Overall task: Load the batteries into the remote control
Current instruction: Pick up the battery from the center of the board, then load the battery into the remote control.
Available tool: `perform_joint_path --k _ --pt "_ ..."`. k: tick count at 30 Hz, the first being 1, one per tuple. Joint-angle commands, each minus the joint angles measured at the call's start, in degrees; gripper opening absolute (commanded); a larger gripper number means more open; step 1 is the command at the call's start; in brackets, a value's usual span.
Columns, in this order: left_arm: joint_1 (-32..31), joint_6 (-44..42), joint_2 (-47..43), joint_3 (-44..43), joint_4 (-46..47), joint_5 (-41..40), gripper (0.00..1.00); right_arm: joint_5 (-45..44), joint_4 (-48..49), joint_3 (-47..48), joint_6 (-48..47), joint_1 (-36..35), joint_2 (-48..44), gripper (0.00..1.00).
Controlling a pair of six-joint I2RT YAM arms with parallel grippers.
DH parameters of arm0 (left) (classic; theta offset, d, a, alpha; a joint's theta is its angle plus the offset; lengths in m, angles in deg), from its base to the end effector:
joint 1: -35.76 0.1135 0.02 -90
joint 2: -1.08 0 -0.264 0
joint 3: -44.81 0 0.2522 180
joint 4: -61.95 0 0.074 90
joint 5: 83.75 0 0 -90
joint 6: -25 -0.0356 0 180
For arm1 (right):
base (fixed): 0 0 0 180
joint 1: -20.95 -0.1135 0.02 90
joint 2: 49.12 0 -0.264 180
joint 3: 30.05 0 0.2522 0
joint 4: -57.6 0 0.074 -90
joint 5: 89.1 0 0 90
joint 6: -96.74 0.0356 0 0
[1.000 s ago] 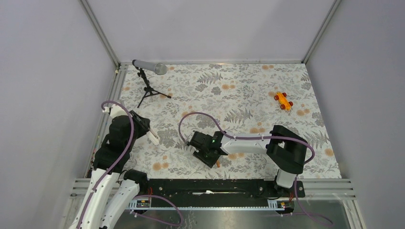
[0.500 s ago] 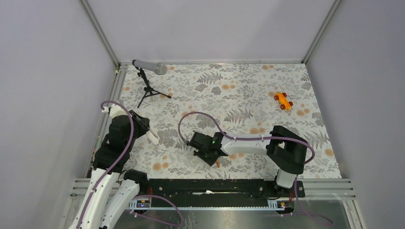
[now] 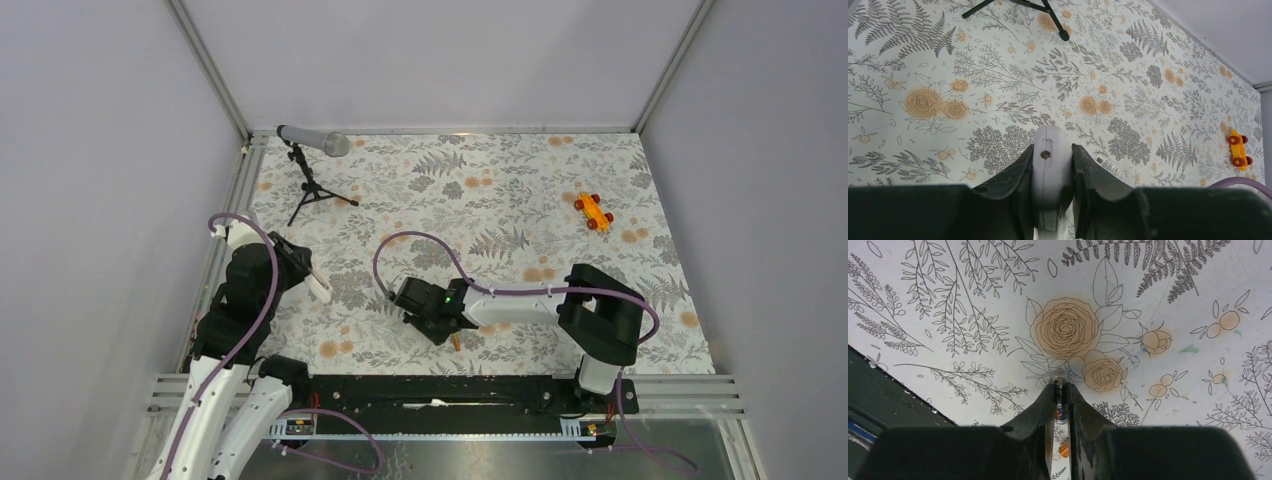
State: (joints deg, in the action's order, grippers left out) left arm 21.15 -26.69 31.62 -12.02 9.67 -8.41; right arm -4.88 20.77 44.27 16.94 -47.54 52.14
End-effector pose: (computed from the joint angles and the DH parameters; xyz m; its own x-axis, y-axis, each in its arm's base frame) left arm 0.1147 -0.0206 0.3118 -0.3475 -0.5292 -0.7741 -0.2441 0.8481 -0.4702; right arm 0.1297 0.3194 0.1600 -0.4847 -0.7494 -0.4510 -0.8367 0.5476 -0.0106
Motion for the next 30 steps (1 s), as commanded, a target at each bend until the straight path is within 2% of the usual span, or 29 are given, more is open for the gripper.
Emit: perform_joint_path --k 1,6,11,14,18,20,25,28,30 --pt "0.29 -1.65 -0.64 -2.44 2.73 -0.37 0.00 -5.20 1.18 -2.14 1.02 -0.52 -1.80 0.16" --pt "0.29 -5.79 -3.57 -0.12 9.65 9.04 0.00 -9.13 3.10 -1.05 3.99 -0.07 -8.37 0.17" --pt "0.29 -7.65 -3.33 1.57 18.05 25.07 0.00 -10.41 4.54 0.09 8.74 2.82 -16.38 0.19" --pt "0.29 -7.12 -1.30 2.37 23.14 36.71 0.00 -6.55 7.48 -1.39 11.12 7.40 -23.02 0.19" --pt "0.24 -0.96 4.59 3.67 36.93 58.12 0.00 2.36 10.11 -2.17 13.82 12.42 -30.63 0.19" --pt "0.01 1.56 7.30 3.90 41.67 63.56 0.00 5.24 11.33 -1.14 14.60 13.10 -33.40 0.20" --pt "-0.42 5.56 7.54 5.77 49.55 64.46 0.00 11.77 16.09 1.63 18.12 13.16 -37.27 0.20" --pt "-0.42 8.43 7.76 6.82 53.04 63.74 0.00 18.11 27.76 -0.76 21.47 13.20 -39.76 0.20" --pt "-0.42 10.05 7.86 7.29 53.54 62.20 0.00 20.10 31.24 -1.32 22.83 13.18 -39.69 0.20"
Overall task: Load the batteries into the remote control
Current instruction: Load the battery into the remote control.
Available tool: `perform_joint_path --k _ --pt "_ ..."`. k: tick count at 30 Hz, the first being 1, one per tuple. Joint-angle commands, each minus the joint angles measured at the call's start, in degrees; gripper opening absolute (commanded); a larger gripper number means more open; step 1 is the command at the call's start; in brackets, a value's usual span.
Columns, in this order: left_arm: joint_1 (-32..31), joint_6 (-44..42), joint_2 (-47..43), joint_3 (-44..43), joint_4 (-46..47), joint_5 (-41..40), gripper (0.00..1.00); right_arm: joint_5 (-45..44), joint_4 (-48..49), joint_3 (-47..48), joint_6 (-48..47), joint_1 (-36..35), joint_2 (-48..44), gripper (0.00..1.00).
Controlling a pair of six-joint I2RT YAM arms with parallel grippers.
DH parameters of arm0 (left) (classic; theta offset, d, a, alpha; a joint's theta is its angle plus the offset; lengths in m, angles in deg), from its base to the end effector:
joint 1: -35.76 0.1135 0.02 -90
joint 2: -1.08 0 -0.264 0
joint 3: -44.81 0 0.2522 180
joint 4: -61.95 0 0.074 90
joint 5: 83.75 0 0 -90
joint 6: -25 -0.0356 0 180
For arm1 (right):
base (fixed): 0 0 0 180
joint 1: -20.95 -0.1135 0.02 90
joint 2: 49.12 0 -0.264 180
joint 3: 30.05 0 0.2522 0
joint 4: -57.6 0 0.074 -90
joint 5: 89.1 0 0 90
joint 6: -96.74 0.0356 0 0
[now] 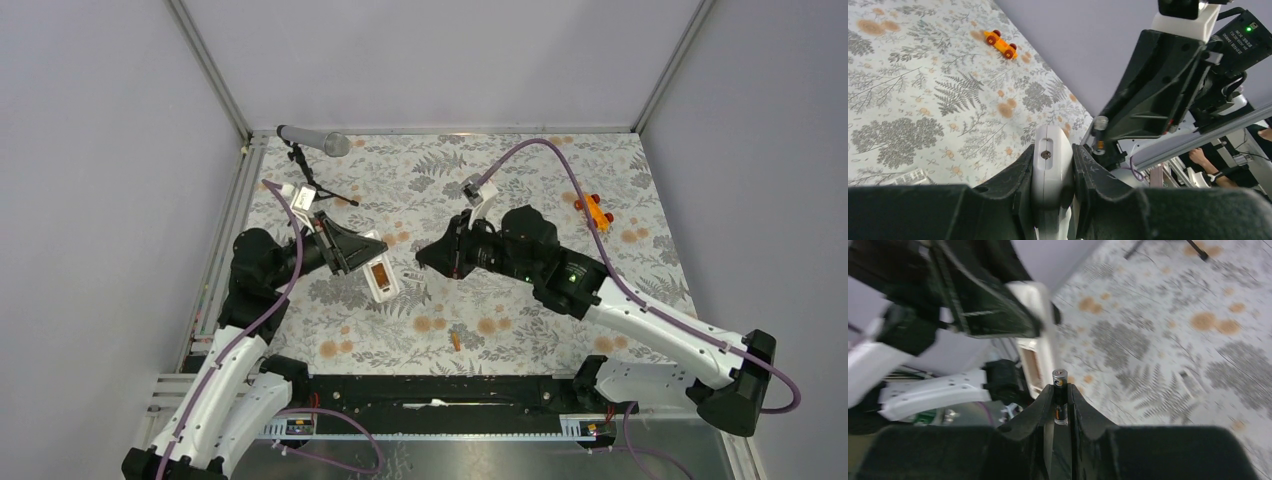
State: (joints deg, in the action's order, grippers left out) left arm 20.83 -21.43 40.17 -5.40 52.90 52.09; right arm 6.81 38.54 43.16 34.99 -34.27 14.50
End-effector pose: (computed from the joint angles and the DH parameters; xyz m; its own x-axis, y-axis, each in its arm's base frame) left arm 0.1493 -0.0662 0.3322 -0.5759 -0.3434 -0.7419 0.6560 0.3475 -0.6700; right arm 0.1449 0.2151 0.3740 -0.4968 0.1100 -0.8609 -0.7263 0.4903 0.4818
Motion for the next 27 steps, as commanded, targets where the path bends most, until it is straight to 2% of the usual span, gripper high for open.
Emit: perform_joint_path --k 1,8,13,20,27 --pt "-0.09 5.64 -0.57 0.90 10.43 0.98 0.00 8.93 14.06 0.05 5.03 -0.14 -1.51 0.20" --pt "-0.09 12.05 -0.36 1.96 9.00 -4.97 0.00 9.93 15.08 3.46 4.47 -1.45 2.07 0.19" --pt "-0.10 15.75 2.35 0.37 0.87 -8.96 0.00 5.94 12.84 5.15 1.17 -4.49 3.94 0.19" --pt "-0.09 16.56 4.95 -2.93 -10.43 -10.55 0.00 1.50 10.89 5.73 -1.91 -6.10 6.49 0.19" --pt "-0.09 19.04 5.37 -3.68 -12.24 -10.43 0.00 0.25 10.17 5.31 -2.76 -6.46 8.28 0.20"
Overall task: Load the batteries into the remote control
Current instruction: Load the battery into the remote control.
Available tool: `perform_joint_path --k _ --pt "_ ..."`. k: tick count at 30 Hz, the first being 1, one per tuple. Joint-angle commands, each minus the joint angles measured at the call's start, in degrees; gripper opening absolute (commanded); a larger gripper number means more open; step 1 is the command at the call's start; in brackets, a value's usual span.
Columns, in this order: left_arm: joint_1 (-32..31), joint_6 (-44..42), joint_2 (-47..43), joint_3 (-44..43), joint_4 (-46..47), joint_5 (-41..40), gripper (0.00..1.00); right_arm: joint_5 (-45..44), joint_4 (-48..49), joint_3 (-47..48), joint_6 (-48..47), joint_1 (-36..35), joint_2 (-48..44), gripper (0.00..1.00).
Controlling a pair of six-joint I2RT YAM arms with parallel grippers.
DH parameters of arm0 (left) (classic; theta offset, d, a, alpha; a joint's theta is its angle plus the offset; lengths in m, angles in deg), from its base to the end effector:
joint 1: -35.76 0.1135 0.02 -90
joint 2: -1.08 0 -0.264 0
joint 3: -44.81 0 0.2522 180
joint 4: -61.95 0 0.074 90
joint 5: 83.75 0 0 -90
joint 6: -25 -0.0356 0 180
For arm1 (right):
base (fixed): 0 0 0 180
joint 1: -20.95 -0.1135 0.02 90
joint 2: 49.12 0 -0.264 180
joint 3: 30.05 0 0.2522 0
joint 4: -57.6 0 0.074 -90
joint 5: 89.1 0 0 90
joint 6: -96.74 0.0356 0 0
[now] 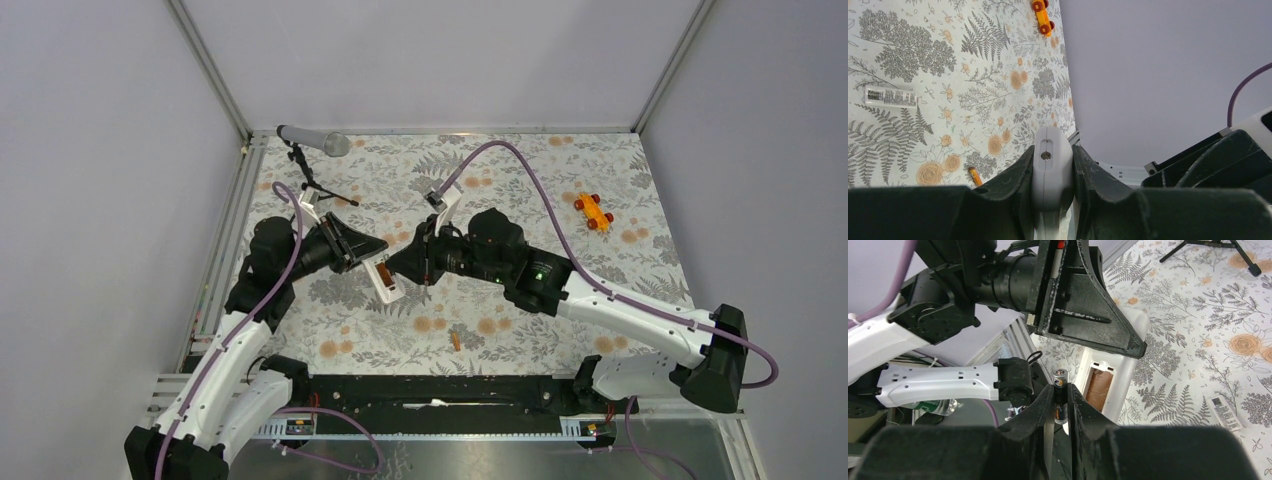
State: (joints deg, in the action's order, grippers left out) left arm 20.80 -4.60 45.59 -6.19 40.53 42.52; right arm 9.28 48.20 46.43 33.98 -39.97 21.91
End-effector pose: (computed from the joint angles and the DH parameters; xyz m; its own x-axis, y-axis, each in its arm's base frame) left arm 0.1700 -0.0672 0.3006 -0.7841 -0.5161 -0.3447 0.1592 0.3697 -0.9154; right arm 0.1385 0.2596 0.3796 -0.4579 0.1084 -0.8824 -0.8162 0.3421 0.4656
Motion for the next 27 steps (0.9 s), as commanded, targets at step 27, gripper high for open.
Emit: perform_joint_path --k 27 --pt "-0.07 7.28 1.01 -2.42 1.18 1.97 0.00 -11.28 0.24 2.67 -5.50 -2.87 6.24 0.20"
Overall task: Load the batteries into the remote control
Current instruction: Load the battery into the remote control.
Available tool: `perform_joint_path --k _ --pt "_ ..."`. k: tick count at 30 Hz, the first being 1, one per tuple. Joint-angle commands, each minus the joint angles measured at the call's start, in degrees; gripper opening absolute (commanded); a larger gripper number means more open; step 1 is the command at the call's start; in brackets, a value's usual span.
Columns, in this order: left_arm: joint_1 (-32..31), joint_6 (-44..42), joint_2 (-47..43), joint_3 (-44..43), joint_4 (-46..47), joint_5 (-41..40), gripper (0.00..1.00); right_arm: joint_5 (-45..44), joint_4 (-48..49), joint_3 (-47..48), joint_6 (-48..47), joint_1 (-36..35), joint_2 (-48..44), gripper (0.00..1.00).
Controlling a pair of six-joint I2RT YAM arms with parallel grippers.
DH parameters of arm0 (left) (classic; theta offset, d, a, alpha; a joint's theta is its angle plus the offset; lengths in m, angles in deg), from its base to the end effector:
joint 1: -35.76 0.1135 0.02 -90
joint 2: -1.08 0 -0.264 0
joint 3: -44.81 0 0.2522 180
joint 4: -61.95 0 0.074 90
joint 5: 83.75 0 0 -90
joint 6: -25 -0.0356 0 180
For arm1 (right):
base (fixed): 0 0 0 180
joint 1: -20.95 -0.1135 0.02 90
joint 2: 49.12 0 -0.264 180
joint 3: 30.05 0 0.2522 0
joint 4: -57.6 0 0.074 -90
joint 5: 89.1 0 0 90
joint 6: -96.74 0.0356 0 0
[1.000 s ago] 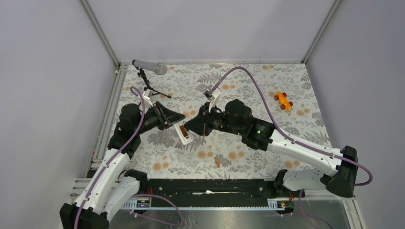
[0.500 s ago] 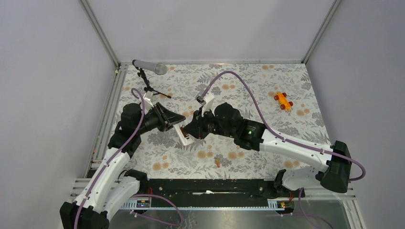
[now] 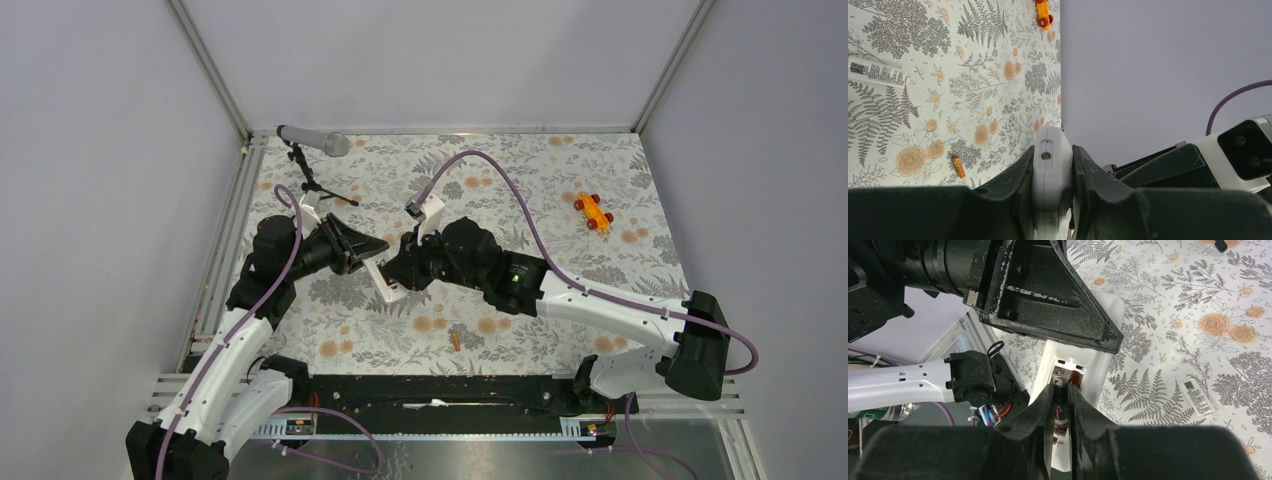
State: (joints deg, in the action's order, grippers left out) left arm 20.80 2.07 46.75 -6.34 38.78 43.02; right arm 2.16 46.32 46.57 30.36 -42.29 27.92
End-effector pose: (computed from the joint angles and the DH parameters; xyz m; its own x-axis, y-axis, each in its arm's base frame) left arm 0.1725 -0.0681 0.2953 -0.8123 -0.5466 -0.2037 0.0249 0.3164 -0.9483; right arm 0.1435 0.2863 0.3467 -0.4452 0.0068 -0.8954 -0.7902 0.4674 0.3964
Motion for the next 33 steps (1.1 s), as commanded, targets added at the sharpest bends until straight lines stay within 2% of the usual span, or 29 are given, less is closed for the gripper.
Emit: perform_joint_path --k 1,11,21,33 --pt "-0.07 0.53 -0.14 -2.17 2.88 1.53 0.00 -4.49 2.24 2.54 -1.97 -0.49 0.18 0.20" --pt "-0.07 -0.49 0.07 -2.41 2.46 1.73 0.00 -4.57 2.36 2.42 -2.02 -0.48 0.88 0.22" --pt "-0.07 0.20 0.89 -3.65 4.53 2.17 0.00 1.98 1.33 -1.17 -3.62 -0.48 0.34 0.24" --pt "-0.05 -2.31 0.91 -3.71 1.10 1.22 0.00 -3.55 -2.12 1.64 -2.60 -0.48 0.45 0.27"
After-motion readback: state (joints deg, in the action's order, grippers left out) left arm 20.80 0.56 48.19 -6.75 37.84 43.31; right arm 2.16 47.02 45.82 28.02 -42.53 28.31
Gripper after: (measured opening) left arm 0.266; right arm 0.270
